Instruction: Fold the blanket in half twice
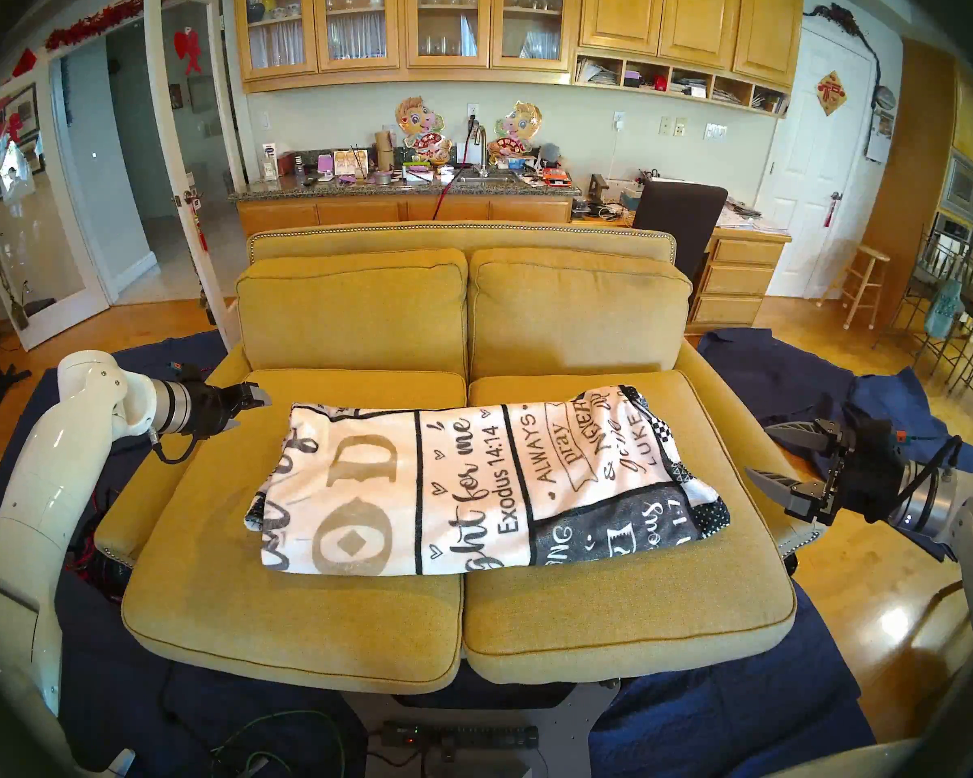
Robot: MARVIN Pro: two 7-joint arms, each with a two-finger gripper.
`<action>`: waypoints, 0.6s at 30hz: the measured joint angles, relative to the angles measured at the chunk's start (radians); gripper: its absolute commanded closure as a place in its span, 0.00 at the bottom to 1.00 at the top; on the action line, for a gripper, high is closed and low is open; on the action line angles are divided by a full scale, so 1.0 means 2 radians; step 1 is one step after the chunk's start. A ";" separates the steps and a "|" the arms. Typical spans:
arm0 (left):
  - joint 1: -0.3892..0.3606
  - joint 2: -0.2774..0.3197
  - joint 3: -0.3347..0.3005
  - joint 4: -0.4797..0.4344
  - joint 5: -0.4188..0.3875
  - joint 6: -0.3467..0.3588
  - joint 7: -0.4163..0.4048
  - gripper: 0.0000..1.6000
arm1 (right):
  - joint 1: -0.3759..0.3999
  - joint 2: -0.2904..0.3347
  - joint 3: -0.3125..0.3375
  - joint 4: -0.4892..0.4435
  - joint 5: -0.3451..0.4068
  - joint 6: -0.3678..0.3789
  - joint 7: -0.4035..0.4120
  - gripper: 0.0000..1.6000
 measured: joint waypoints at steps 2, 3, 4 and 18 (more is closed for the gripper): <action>-0.007 -0.002 0.004 0.006 -0.002 0.000 0.003 0.00 | -0.004 -0.004 0.004 -0.005 -0.006 0.006 -0.003 0.00; -0.011 -0.004 0.006 0.010 -0.003 0.000 0.005 0.00 | -0.007 -0.006 0.005 -0.008 -0.009 0.009 -0.005 0.00; -0.015 -0.005 0.008 0.013 -0.004 0.000 0.007 0.00 | -0.009 -0.007 0.007 -0.010 -0.012 0.013 -0.007 0.00; -0.061 -0.014 0.034 0.052 -0.016 0.000 0.026 0.00 | -0.023 -0.023 0.020 -0.039 -0.035 0.049 -0.026 0.00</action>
